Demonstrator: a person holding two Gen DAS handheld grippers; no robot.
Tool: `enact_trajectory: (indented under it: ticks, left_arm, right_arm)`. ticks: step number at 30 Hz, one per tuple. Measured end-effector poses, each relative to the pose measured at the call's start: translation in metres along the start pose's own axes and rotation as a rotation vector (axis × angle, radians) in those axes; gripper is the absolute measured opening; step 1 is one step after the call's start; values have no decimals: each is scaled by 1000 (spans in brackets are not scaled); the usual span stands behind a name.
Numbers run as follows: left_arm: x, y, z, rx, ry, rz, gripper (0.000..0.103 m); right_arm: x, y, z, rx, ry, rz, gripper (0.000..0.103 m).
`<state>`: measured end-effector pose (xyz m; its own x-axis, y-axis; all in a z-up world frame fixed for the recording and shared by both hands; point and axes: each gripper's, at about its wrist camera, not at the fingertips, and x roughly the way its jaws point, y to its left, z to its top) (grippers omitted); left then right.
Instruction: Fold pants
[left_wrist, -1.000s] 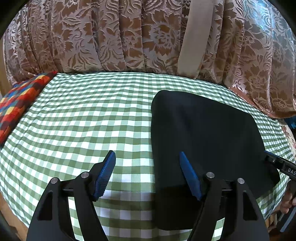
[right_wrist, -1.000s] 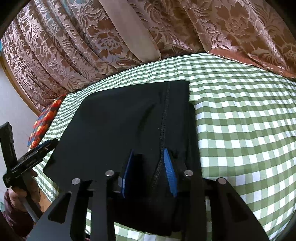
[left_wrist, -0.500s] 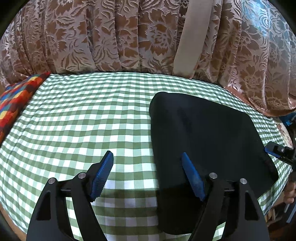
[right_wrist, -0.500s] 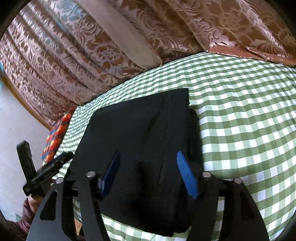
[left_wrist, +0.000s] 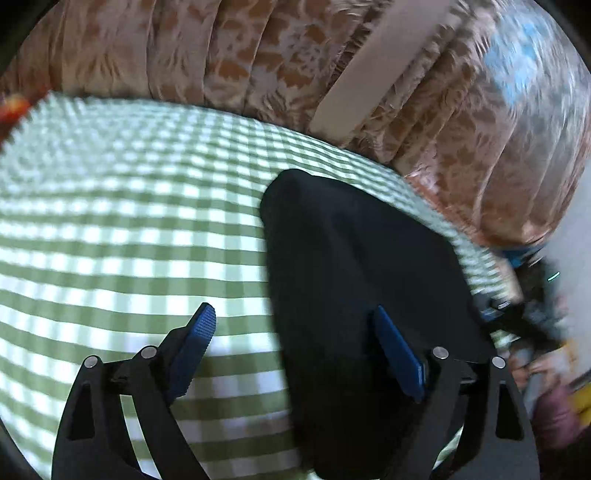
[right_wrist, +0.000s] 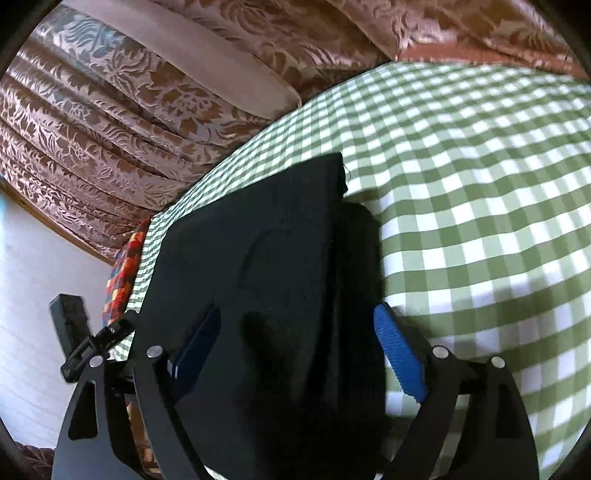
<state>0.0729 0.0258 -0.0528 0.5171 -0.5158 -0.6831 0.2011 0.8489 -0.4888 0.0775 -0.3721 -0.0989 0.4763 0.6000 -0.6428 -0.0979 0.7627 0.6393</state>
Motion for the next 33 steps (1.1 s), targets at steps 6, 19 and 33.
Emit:
enact_trajectory:
  ticks: [6,19,33]
  left_arm:
    - [39,11,6,-96,122,-222,85]
    - [-4,-21,34,29,-60,-291,44]
    - [68,50,136,47,12,125,58]
  right_arm:
    - [21,-7,6,-24,74,21,70]
    - [10,50,52,-163,5,95,40]
    - [147,30,147,-113,59,-37,67]
